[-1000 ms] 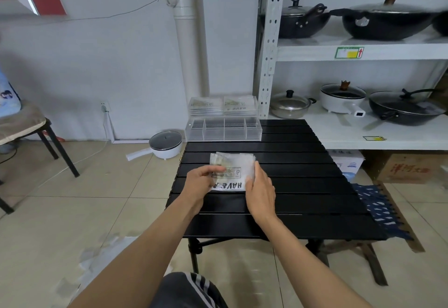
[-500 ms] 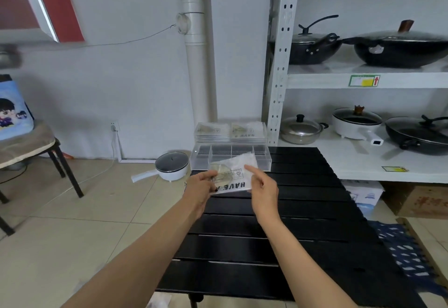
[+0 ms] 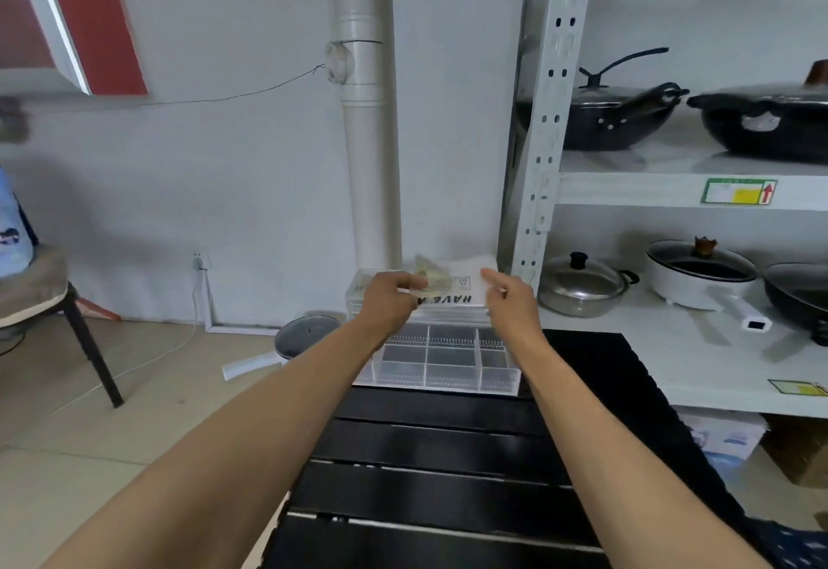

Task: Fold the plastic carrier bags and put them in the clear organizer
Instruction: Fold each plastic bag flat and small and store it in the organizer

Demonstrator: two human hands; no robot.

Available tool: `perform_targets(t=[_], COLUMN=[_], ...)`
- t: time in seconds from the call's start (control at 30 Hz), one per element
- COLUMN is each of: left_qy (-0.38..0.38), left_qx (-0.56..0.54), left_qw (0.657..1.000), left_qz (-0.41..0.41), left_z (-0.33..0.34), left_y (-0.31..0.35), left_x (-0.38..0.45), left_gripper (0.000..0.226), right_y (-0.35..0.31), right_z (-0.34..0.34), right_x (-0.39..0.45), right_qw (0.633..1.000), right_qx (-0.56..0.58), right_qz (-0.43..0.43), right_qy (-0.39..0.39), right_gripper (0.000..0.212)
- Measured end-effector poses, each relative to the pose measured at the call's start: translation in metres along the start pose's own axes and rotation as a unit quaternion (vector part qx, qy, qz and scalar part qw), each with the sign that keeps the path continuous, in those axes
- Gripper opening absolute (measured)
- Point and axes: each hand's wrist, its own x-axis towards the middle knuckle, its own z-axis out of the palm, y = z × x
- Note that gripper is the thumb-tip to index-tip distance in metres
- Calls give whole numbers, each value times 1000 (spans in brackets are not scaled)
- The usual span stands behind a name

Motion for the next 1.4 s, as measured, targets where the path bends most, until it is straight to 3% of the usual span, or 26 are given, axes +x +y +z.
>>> perform_targets(t=[0.2,0.43,0.57,0.7,0.8,0.9,0.97,1.03,1.13,1.4], left_qy=[17,-5,-37,-69,-96,-64,-35,-48,-112,-133], left_qx=[50,141,186,257,351,418,404,387,385,422], left_qw=[999,990,982,964,931,904,905,907,905,891], left_qz=[2,13,-6,3,8,68,130,159,141,100], left_z=[23,41,49,49,51,57,62,66,70,70], left_y=[0,-8,-23,-31,-29,-27,-28,-30,-33,-37], left_x=[59,84,91,102,105,102,102,103,104,98], left_gripper=[23,40,32,25,19,23,20,27,25,27], right_y=[3,33,40,39,27,20,20,20,19,24], right_z=[0,10,8,10,9,8,12,19,29,33], right_x=[53,82,85,87,87,89,94,97,95,84], right_qw=[998,977,928,886,839,788,788,811,833,791], right_qx=[-58,-210,-371,-462,-541,-609,-599,-560,-532,-591], right_qz=[-3,-14,-25,-31,-38,-85,-141,-168,-123,-102], right_qy=[7,28,-29,-33,-46,-31,-12,-31,-90,-119], right_gripper=[53,46,44,21,13,21,19,26,31,12])
